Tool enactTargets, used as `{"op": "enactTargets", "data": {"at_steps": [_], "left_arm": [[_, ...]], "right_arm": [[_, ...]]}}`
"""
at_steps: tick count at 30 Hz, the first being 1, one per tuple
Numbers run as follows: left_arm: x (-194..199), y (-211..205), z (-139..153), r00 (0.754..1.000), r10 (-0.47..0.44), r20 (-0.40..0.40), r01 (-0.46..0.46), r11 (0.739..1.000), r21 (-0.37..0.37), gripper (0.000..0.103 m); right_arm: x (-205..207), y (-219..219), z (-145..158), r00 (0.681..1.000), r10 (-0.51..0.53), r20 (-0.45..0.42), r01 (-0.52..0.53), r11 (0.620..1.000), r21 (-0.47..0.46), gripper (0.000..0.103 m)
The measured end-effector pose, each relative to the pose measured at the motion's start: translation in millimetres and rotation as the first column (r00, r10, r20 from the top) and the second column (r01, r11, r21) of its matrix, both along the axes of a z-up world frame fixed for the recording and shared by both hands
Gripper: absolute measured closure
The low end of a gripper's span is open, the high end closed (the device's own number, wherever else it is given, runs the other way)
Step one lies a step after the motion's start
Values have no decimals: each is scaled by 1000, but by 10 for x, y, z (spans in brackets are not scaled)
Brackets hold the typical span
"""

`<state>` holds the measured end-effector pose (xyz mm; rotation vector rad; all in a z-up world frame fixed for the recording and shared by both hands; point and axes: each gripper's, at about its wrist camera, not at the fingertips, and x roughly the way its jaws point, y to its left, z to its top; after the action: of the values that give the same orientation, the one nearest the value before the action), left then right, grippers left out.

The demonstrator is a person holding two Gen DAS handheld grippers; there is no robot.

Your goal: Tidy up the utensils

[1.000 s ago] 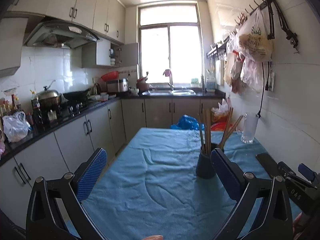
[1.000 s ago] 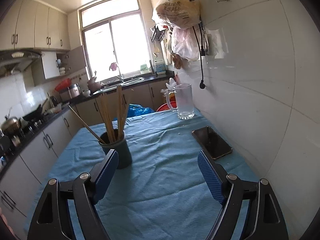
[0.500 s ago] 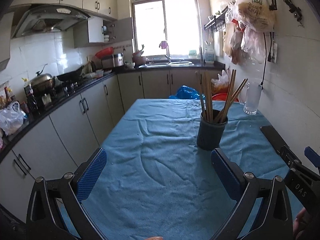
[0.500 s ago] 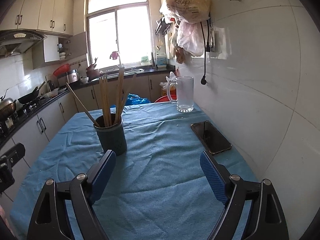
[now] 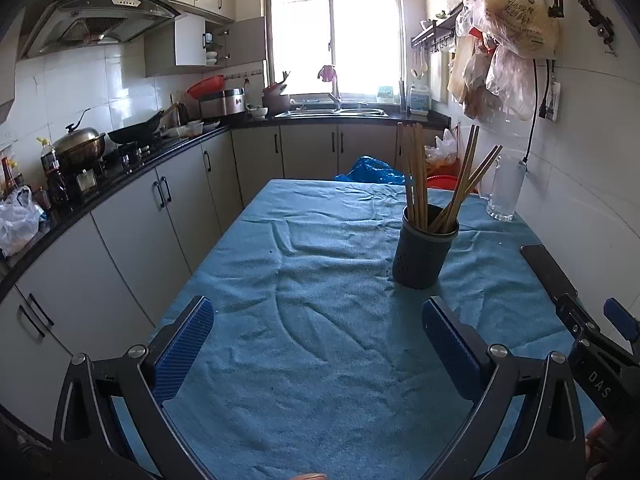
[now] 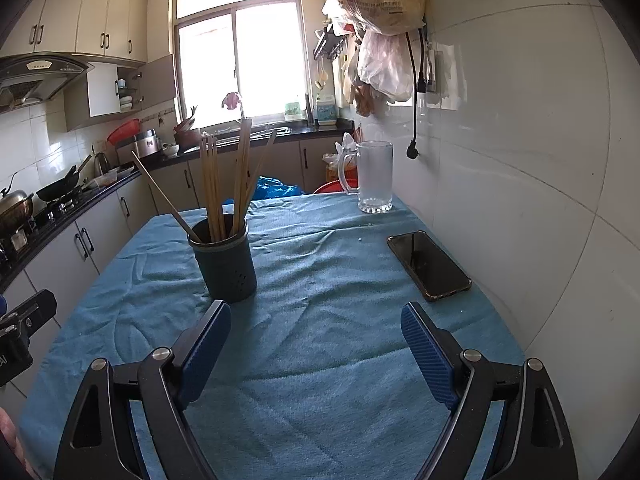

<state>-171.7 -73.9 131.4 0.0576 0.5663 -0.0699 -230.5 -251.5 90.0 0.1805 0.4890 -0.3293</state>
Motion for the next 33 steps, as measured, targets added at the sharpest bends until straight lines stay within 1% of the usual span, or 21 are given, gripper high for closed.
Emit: {"op": "enactTargets", "data": {"at_steps": [15,33], "left_arm": [[46,18,-40,999,-15,-34,15,1000,-16,0],[76,-4,-111,997,-25,-73,24,1000,-14,0]], "right_arm": [[33,39,-23,1000,10,-13,-10,1000,13,12],[60,68,-77,1000,12,-25,-11,999,31,12]]}}
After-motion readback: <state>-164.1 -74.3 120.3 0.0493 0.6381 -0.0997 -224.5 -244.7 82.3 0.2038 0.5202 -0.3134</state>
